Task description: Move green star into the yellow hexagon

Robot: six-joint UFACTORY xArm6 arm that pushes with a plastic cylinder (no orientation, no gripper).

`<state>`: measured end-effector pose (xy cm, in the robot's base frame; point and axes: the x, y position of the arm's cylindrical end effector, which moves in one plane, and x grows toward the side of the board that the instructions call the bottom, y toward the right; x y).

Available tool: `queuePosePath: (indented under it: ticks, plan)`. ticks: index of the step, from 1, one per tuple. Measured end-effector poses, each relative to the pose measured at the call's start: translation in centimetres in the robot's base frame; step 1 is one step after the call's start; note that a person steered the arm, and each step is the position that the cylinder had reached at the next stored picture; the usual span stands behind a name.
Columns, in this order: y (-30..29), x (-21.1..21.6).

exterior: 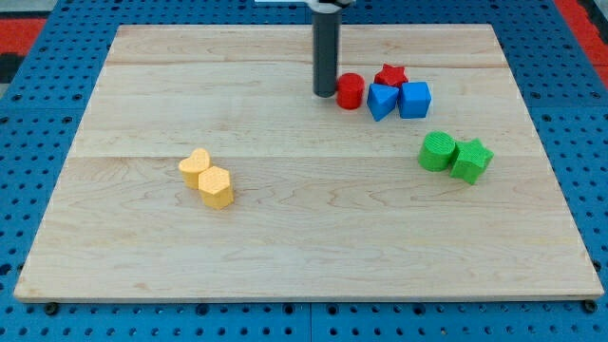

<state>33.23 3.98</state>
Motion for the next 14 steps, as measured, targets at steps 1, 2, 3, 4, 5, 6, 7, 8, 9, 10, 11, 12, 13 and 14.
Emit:
queuePosePath:
  ticks: [1,2,3,4,5,6,7,8,9,10,11,12,13,14]
  plan:
    - [2.0,0.0]
    - [1.3,0.3]
    - [0.1,1.8]
    - [-0.8,3.4]
    - [-0.1,4.0]
    - [2.0,4.4]
    - [3.7,4.4]
    - [8.1,5.1]
    - [12.1,6.1]
    - [16.6,6.7]
    - [21.3,7.8]
    - [23.3,10.7]
    - [22.4,12.5]
    - [18.1,12.5]
